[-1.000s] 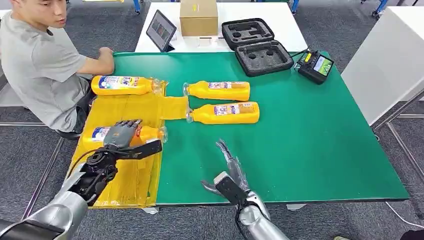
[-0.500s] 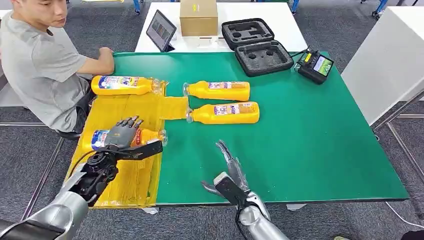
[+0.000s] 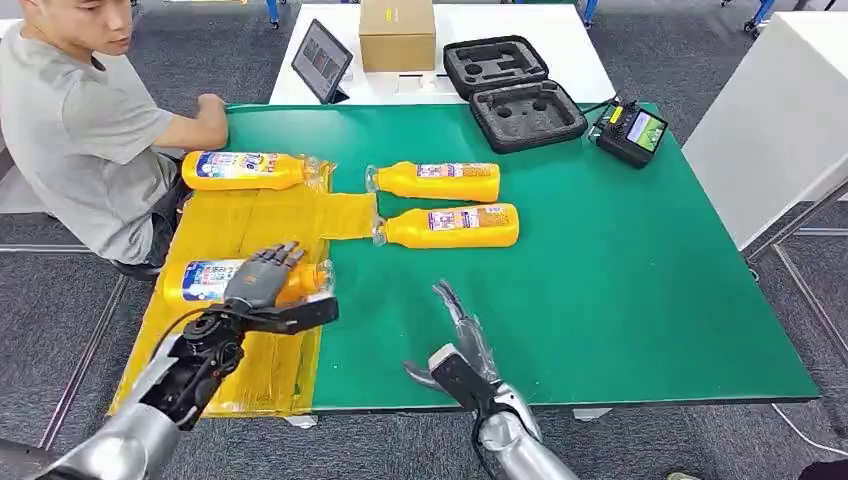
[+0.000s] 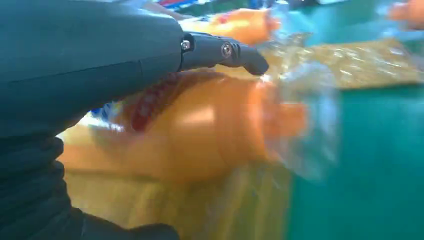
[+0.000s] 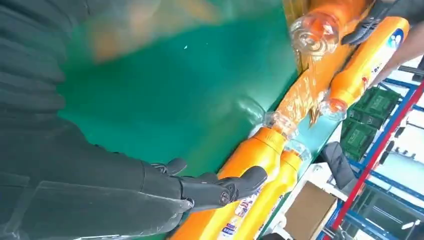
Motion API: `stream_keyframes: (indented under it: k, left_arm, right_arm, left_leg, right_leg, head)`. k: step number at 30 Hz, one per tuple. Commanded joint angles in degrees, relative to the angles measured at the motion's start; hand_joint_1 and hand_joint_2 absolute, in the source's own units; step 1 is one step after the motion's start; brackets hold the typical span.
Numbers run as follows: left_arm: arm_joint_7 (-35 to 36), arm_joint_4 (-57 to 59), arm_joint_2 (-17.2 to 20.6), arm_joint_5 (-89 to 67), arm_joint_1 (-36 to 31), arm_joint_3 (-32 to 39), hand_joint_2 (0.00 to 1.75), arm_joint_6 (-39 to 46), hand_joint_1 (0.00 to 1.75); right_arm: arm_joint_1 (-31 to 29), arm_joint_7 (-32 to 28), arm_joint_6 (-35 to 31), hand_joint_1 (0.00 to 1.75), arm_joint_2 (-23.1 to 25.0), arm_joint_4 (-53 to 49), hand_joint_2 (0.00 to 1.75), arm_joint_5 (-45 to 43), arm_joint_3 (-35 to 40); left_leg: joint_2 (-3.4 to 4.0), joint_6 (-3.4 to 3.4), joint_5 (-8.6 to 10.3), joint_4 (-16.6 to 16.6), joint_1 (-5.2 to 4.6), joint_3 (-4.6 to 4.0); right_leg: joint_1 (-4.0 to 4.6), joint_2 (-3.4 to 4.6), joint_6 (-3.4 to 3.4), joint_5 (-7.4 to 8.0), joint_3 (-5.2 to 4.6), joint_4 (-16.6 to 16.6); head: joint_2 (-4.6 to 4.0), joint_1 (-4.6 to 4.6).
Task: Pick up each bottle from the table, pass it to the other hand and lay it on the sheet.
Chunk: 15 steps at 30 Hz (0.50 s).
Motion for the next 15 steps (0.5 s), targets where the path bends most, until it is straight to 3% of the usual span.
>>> stream_keyframes:
  k: [1, 15]
  left_arm:
    - [5.56, -14.2, 5.89, -2.82, 5.52, -5.79, 1.75, -3.06, 0.0]
    - [6.91, -15.97, 5.73, -5.16, 5.07, -6.94, 1.75, 0.27, 0.0]
  right_arm:
    - [0.11, 0.06, -0.67, 0.0, -1.11, 1.2, 1.75, -1.12, 0.28]
    - [0.88, 0.06, -1.61, 0.0, -1.41, 0.65, 1.75, -1.33, -0.15]
  left_leg:
    - [0.05, -0.11, -0.06, -0.01, 0.08, 0.07]
    - [-0.03, -0.08, -0.04, 0.01, 0.07, 0.0]
  right_leg:
    - [0.07, 0.11, -0.09, -0.02, 0.03, -0.02]
    - [0.06, 0.01, -0.06, -0.03, 0.0, -0.01]
  head:
    - [0.0, 0.02]
    - [0.0, 0.0]
